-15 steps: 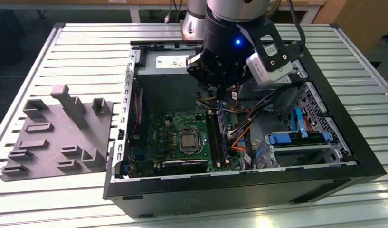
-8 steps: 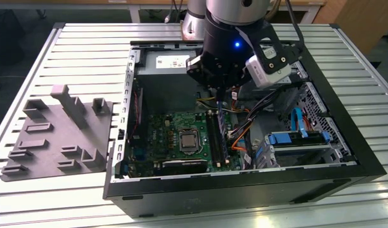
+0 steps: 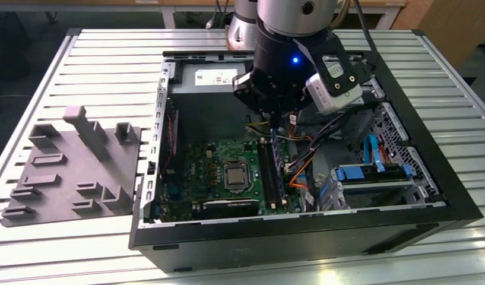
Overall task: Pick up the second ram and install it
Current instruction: 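Insert the second ram into the second slot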
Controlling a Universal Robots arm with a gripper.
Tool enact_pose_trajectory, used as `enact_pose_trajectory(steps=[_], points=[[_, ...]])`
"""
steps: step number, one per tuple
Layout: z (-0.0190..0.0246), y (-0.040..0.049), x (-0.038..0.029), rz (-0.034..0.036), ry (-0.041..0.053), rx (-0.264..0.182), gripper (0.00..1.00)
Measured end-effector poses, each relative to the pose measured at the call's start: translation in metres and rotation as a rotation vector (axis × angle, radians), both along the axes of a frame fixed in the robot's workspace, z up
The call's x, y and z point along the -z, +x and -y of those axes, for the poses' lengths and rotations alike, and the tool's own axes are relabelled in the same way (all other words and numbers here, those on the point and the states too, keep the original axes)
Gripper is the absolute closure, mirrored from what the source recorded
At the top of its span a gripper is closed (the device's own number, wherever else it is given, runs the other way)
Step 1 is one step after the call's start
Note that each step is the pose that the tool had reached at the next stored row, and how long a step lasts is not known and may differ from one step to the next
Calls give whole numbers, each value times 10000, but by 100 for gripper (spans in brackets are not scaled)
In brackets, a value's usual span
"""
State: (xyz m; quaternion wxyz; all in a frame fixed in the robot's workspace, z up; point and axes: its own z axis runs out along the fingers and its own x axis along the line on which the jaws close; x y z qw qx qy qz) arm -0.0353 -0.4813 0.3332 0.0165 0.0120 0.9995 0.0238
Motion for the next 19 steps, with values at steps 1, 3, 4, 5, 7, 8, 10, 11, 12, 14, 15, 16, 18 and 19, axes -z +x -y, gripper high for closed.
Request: enact_pose_trajectory(steps=[1,3,4,5,7,8,10,11,12,14,15,16,18,19], points=[[0,0,7,0,0,0,88],[0,0,20,0,1,0,88],[0,0,27,0,0,0,88],[0,0,33,0,0,0,88],[0,0,47,0,0,0,88],[0,0,153,0,0,1,88],[0,0,136,0,0,1,88],[0,0,127,0,0,1,88],[0,0,118,0,0,0,88],[0,0,101,0,0,0,88],[0,0,93,1,0,1,88],[0,0,84,1,-1,0,88],[0,0,66,0,0,0,88],[0,0,57,0,0,0,88]])
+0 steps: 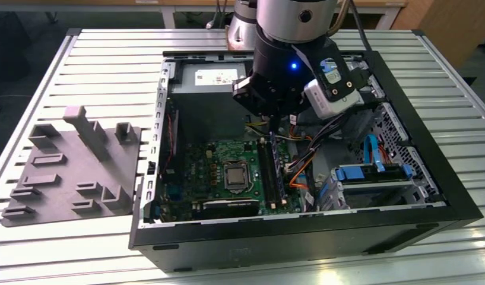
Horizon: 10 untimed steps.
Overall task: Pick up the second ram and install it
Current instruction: 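Insert the second ram into the second slot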
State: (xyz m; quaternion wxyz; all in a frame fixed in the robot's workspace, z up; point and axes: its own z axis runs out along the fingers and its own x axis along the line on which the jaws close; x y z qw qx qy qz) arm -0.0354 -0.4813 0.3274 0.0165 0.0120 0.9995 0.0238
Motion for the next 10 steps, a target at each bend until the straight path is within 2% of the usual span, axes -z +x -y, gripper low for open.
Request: enact_pose_trajectory(steps=[4,10], points=[[0,0,-29,0,2,0,88],[0,0,-1,0,0,0,88]])
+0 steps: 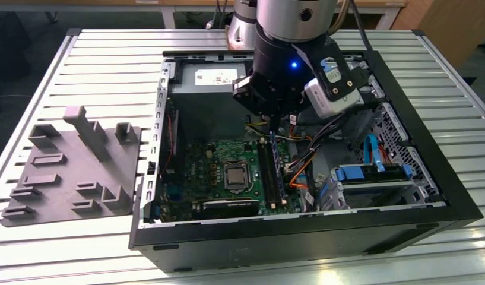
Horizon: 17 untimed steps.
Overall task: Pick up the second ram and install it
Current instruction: 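Insert the second ram into the second slot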
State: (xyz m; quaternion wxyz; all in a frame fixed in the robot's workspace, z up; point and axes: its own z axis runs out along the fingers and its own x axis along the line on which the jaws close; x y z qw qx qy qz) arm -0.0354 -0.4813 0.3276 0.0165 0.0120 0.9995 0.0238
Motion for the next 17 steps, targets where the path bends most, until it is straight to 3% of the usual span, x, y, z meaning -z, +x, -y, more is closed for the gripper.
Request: enact_pose_trajectory(steps=[17], points=[[0,0,37,0,0,0,88]])
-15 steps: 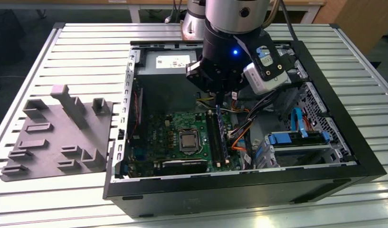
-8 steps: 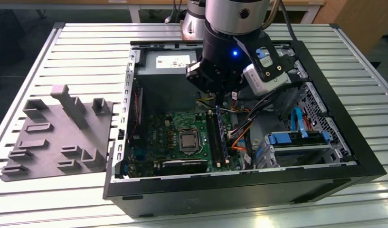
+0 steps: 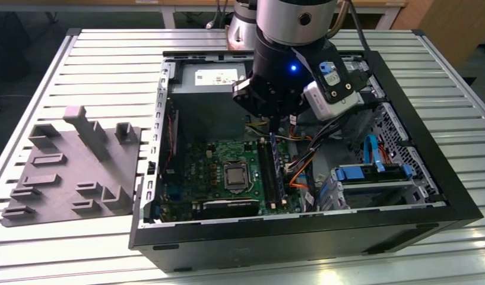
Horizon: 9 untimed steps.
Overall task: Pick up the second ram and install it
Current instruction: 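Insert the second ram into the second slot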
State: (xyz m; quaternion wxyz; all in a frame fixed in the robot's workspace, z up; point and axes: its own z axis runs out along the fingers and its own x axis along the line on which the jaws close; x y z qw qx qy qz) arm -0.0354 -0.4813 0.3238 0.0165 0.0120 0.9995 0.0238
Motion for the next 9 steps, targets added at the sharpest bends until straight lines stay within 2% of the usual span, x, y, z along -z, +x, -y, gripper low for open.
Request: enact_pose_trajectory(steps=[9], points=[[0,0,22,0,0,-1,88]])
